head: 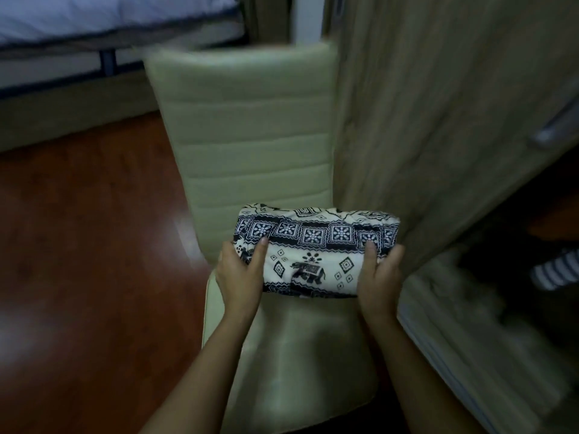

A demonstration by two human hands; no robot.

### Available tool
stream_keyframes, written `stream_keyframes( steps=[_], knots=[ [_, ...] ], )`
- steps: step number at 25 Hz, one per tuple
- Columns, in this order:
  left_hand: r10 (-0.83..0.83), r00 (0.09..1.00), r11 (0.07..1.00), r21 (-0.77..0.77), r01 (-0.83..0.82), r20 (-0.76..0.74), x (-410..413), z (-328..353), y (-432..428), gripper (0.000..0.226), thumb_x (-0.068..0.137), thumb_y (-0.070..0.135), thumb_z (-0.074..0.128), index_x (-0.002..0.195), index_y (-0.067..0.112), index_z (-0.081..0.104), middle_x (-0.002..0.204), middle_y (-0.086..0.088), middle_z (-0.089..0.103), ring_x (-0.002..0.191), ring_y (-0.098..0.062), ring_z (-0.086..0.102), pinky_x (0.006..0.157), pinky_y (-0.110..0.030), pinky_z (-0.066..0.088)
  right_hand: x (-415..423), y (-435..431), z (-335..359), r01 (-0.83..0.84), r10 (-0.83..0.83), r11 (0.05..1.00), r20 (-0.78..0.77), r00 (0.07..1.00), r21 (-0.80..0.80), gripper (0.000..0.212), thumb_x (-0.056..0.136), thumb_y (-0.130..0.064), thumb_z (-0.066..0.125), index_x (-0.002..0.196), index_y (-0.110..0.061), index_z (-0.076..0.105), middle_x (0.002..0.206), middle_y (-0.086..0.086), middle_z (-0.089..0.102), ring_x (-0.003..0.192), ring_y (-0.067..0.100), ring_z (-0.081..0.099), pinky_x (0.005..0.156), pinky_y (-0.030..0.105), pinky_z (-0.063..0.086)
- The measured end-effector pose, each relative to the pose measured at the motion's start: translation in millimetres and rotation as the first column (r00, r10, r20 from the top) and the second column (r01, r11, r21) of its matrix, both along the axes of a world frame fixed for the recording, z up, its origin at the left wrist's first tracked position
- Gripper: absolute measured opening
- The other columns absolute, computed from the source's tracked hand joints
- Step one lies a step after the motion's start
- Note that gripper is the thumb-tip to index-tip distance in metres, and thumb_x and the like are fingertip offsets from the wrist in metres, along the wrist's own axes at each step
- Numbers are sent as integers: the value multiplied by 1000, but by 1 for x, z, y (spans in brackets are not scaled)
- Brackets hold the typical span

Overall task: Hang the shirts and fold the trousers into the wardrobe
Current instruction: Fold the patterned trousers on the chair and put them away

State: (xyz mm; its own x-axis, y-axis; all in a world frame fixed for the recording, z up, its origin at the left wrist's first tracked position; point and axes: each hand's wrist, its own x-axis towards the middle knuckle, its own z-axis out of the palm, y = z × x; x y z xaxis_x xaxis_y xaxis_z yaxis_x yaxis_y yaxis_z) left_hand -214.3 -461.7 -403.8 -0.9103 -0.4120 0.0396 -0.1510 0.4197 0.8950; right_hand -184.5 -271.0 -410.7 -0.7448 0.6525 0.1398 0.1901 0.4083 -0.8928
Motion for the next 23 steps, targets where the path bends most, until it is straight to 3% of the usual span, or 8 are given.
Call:
stream_keyframes(
  steps=[2, 5, 9, 11, 13, 16, 20, 23],
  knots=[
    [-36, 993, 997, 62, 44, -115, -20, 78, 13, 37, 83, 45, 65, 87, 10, 53, 86, -7, 61, 80, -25, 57, 69, -37, 45, -12, 16, 82, 27, -27, 1000, -85, 996, 7, 30, 95, -35, 46, 101, -5, 42, 98, 20, 64, 87, 35, 62, 66, 29, 38],
    [-91, 951, 989, 81, 120, -295, -44, 193, 35, 31, 83, 41, 67, 90, 14, 53, 89, -6, 62, 82, -25, 58, 69, -33, 42, -23, 36, 203, 112, -91, 991, -240, 966, 78, 29, 96, -31, 47, 98, -2, 43, 90, 20, 62, 82, 36, 60, 60, 27, 27],
    [-168, 822, 961, 94, 259, -545, -55, 374, 80, 34, 82, 39, 68, 94, 10, 56, 90, -8, 62, 87, -27, 59, 69, -27, 34, -9, 69, 388, 255, -140, 953, -511, 848, 164, 28, 96, -36, 43, 93, -8, 39, 73, 2, 54, 73, 32, 59, 56, 25, 23],
    [-189, 752, 942, 101, 321, -632, -55, 447, 103, 37, 82, 40, 68, 94, 7, 56, 91, -11, 64, 87, -27, 59, 68, -26, 32, 6, 88, 463, 358, -167, 911, -609, 775, 206, 29, 96, -36, 43, 98, -7, 41, 78, 14, 63, 74, 38, 62, 56, 29, 26],
    [-211, 645, 903, 106, 416, -734, -45, 514, 134, 41, 82, 43, 67, 98, 7, 57, 94, -12, 65, 90, -27, 60, 70, -28, 36, 37, 111, 531, 475, -195, 855, -719, 668, 210, 31, 95, -27, 49, 106, 2, 45, 90, 26, 66, 80, 42, 63, 57, 31, 29],
    [-285, 516, 802, 94, 590, -808, -23, 589, 192, 42, 81, 49, 67, 96, 11, 56, 94, -10, 66, 91, -28, 61, 77, -35, 45, 93, 151, 601, 628, -212, 743, -807, 551, 234, 31, 95, -26, 49, 105, 3, 43, 81, 25, 67, 74, 42, 64, 55, 30, 28],
    [-371, 308, 619, 13, 785, -876, 28, 649, 278, 45, 76, 56, 66, 91, 16, 53, 90, -6, 64, 85, -26, 61, 73, -36, 47, 177, 209, 649, 815, -249, 514, -862, 442, 269, 37, 94, -35, 45, 102, 2, 44, 75, 24, 66, 68, 42, 63, 53, 31, 28],
    [-388, 217, 541, -31, 840, -896, 67, 675, 335, 44, 79, 52, 66, 92, 12, 54, 90, -6, 63, 85, -25, 59, 72, -34, 44, 228, 246, 672, 884, -279, 375, -876, 394, 279, 50, 95, -49, 33, 101, 0, 41, 68, 24, 62, 61, 42, 61, 51, 34, 35]
  ],
)
